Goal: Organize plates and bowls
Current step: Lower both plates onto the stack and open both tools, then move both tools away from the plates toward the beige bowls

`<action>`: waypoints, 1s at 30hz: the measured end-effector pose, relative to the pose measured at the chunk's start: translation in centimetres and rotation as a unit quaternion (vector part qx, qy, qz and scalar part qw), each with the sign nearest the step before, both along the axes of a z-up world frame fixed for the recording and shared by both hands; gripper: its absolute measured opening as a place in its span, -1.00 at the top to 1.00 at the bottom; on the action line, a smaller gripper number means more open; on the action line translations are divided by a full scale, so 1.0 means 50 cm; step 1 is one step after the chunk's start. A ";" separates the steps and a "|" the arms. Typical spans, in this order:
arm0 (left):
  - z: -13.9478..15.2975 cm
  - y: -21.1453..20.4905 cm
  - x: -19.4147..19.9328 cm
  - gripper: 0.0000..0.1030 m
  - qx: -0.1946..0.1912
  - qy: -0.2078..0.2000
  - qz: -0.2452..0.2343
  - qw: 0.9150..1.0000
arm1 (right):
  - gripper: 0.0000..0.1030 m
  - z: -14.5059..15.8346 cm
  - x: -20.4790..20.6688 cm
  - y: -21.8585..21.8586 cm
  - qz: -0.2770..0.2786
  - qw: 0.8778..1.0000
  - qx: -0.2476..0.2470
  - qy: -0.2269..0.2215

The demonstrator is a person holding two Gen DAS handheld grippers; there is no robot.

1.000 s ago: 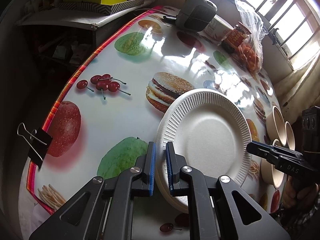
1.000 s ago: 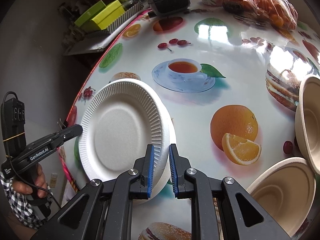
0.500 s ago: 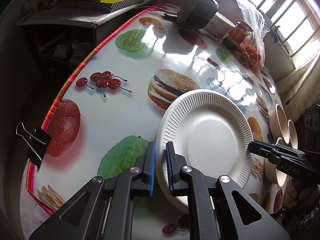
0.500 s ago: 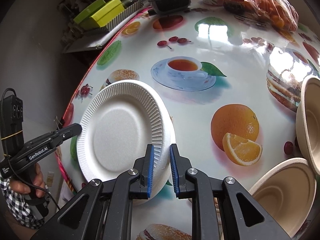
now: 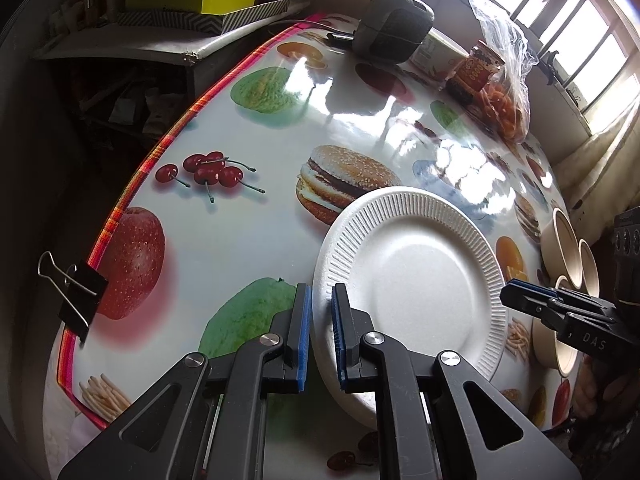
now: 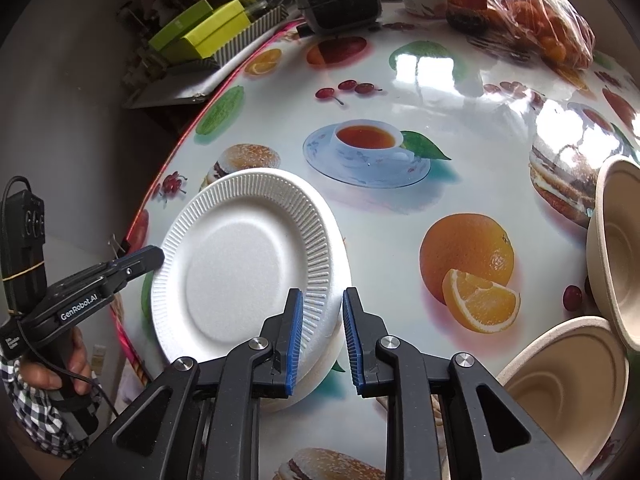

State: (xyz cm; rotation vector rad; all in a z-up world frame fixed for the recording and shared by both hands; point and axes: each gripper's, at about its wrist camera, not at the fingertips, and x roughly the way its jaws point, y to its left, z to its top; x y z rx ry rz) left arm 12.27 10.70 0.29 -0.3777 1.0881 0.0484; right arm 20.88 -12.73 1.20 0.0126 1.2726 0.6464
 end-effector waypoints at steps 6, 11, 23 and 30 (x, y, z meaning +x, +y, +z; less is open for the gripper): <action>0.008 -0.005 -0.002 0.69 0.012 -0.008 -0.001 1.000 | 0.35 0.010 -0.005 -0.002 -0.003 1.000 -0.003 -0.011; 0.020 -0.015 -0.005 0.47 0.025 -0.020 -0.005 0.999 | 0.24 0.022 -0.014 -0.008 -0.007 1.000 -0.001 -0.023; 0.062 -0.069 0.001 0.13 0.068 -0.062 -0.030 0.995 | 0.05 0.071 -0.043 -0.044 -0.038 0.995 -0.005 -0.093; 0.092 -0.119 0.015 0.13 0.083 -0.088 -0.062 0.991 | 0.02 0.095 -0.059 -0.080 -0.063 0.989 -0.017 -0.132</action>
